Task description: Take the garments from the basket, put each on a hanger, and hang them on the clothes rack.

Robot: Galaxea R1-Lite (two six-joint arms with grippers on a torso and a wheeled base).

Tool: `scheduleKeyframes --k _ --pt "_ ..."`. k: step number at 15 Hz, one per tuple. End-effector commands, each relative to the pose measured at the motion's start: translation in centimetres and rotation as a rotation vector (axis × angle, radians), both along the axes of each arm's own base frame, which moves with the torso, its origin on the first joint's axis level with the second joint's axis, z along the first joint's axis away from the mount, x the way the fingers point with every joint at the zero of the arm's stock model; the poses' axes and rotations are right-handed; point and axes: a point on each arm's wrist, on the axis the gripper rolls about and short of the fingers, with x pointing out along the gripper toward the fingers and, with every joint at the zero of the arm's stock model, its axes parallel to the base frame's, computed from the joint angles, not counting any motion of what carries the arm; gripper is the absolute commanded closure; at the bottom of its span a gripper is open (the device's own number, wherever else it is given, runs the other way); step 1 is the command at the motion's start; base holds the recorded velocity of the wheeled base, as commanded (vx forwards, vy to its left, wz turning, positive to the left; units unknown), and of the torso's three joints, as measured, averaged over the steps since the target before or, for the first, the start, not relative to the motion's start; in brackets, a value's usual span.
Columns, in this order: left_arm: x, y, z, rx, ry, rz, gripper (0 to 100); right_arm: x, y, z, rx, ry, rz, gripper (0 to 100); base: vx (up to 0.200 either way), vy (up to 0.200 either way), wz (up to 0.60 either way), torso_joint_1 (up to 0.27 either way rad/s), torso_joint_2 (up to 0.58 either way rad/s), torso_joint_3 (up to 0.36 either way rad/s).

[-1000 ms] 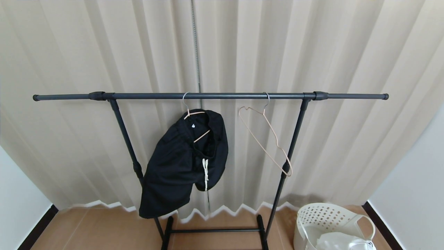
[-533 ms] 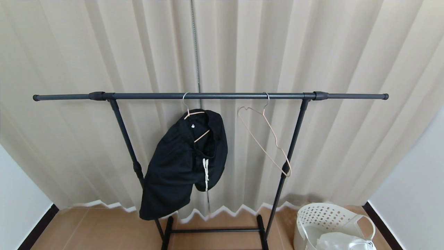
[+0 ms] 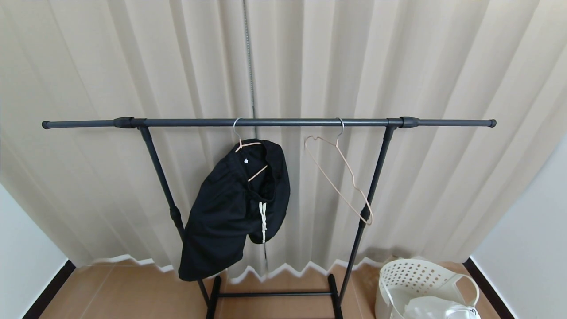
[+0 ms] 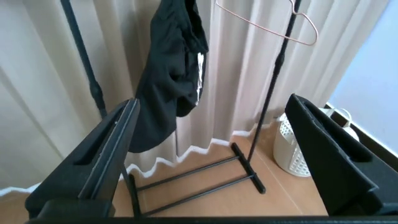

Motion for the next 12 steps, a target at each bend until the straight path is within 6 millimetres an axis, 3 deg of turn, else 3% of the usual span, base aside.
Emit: scheduleKeyframes --k 1,3,7,12 --pt "-0.24 0.34 -0.09 0.021 -0.042 0.195 0 0.04 -0.02 0.01 0.000 0.004 -0.009 0 0.000 0.000 0.00 0.000 0.00 0.000" --pt "-0.30 0.52 -0.84 0.040 0.016 0.268 0 0.06 -0.04 -0.10 0.002 0.007 -0.015 0 0.000 0.000 0.00 0.000 0.00 0.000" --pt "-0.31 0.52 -0.86 0.014 0.030 0.270 0 0.06 0.08 -0.35 0.119 0.022 0.025 0 0.000 0.000 0.00 0.000 0.00 0.000" --pt "-0.31 0.53 -0.89 0.011 0.029 0.270 0 -0.11 0.02 -0.28 0.143 0.000 0.090 0 0.000 0.000 0.00 0.000 0.00 0.000"
